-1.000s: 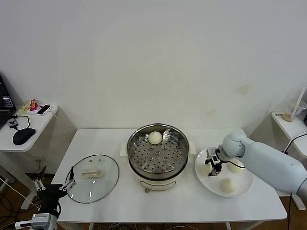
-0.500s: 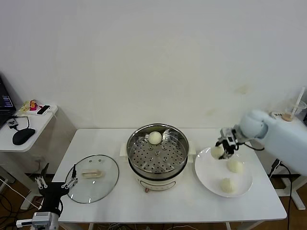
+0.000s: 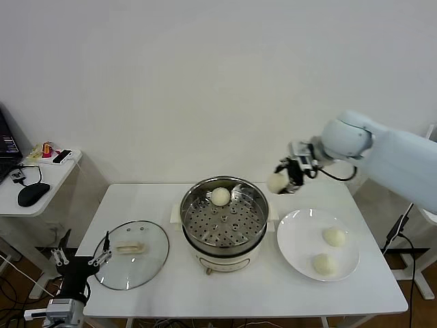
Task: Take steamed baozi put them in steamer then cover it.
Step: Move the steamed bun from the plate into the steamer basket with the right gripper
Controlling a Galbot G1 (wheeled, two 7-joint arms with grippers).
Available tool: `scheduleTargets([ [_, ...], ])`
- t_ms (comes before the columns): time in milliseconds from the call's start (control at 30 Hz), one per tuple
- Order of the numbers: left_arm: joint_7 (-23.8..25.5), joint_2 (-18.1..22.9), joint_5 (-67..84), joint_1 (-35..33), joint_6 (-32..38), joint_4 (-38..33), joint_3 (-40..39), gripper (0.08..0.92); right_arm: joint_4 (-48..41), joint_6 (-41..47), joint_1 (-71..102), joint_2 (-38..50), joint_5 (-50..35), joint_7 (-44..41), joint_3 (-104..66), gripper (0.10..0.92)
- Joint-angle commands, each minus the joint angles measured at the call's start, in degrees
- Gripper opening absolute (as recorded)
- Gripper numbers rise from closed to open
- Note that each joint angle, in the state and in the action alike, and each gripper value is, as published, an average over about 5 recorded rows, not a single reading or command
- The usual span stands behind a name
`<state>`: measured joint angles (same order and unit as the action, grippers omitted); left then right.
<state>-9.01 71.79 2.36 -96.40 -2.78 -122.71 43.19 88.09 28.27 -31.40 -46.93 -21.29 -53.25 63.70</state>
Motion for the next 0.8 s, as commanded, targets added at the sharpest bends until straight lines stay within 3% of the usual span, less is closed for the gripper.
scheduleTargets([
  [33, -0.02, 0.0, 0.0, 0.15, 0.07, 0.59, 0.16, 0.823, -5.46, 7.99, 1.17, -17.79, -8.8, 5.34, 2.37, 0.619],
  [267, -0.06, 0.46, 0.06, 0.71, 0.14, 0.83, 1.21, 0.823, -11.03, 9.67, 5.82, -23.64, -8.97, 6.29, 4.11, 0.619],
  [800, -0.05, 0.94, 0.1, 1.58, 0.24, 1.58, 0.94, 0.823, -16.14, 10.69, 10.64, -26.84, -6.81, 7.31, 4.07, 0.619],
])
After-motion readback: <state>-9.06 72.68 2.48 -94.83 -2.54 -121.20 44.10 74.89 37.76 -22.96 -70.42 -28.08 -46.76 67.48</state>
